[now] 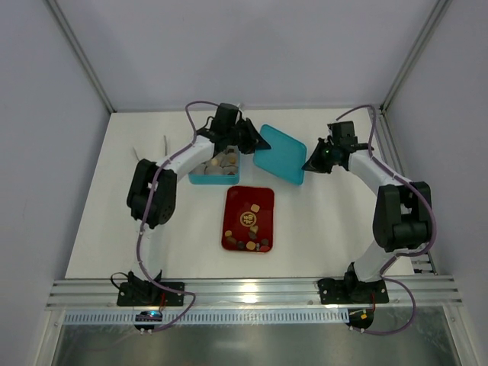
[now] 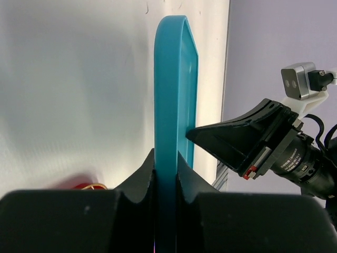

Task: Pack the chocolate

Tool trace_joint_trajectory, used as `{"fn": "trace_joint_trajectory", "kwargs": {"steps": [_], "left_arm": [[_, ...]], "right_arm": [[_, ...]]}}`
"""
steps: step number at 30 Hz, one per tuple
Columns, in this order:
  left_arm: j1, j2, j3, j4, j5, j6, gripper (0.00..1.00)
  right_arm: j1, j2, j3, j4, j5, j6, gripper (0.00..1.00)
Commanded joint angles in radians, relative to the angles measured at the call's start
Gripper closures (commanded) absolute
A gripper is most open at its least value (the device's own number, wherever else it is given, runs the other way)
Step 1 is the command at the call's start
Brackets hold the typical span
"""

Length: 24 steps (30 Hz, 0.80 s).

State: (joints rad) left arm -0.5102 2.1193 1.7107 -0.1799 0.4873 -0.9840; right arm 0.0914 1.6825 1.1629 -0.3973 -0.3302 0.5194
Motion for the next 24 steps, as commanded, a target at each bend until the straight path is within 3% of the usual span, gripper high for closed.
{"fn": "trace_joint_trajectory", "kwargs": {"steps": [1, 3, 5, 7, 10, 11, 14, 20, 24], "left_arm": [[-0.007, -0.107, -0.02, -0.033, 0.019, 0.031, 1.0], [-0.007, -0.13, -0.025, -0.074, 0.01, 0.054, 1.0], [-0.005, -0.148, -0.026, -0.104, 0.005, 0.068, 1.0], [-0.005, -0.172, -0.028, -0.15, -0.006, 0.087, 1.0], [0.001, -0.196, -0.034, -0.191, 0.003, 0.103, 1.0], [0.002, -0.209, -0.033, -0.214, 0.01, 0.111, 1.0], [0.01, -0.231, -0.026, -0.268, 0.016, 0.136, 1.0], [0.032, -0.255, -0.022, -0.357, 0.053, 0.154, 1.0], [0.045, -0.256, 0.001, -0.443, 0.063, 0.165, 1.0]], "right_arm": [[0.053, -0.066, 0.018, 0.049, -0.007, 0.019, 0.96], [0.083, -0.069, 0.024, 0.037, 0.022, 0.014, 0.95], [0.103, -0.076, 0.034, 0.029, 0.045, 0.007, 0.87], [0.129, -0.084, 0.038, 0.02, 0.078, -0.005, 0.67], [0.149, -0.104, 0.028, 0.029, 0.105, -0.031, 0.51], [0.159, -0.127, 0.018, 0.037, 0.109, -0.038, 0.41], [0.174, -0.17, -0.023, 0.058, 0.158, -0.067, 0.31], [0.215, -0.381, -0.109, 0.057, 0.307, -0.117, 0.25], [0.402, -0.501, -0.118, 0.023, 0.497, -0.189, 0.23]]}}
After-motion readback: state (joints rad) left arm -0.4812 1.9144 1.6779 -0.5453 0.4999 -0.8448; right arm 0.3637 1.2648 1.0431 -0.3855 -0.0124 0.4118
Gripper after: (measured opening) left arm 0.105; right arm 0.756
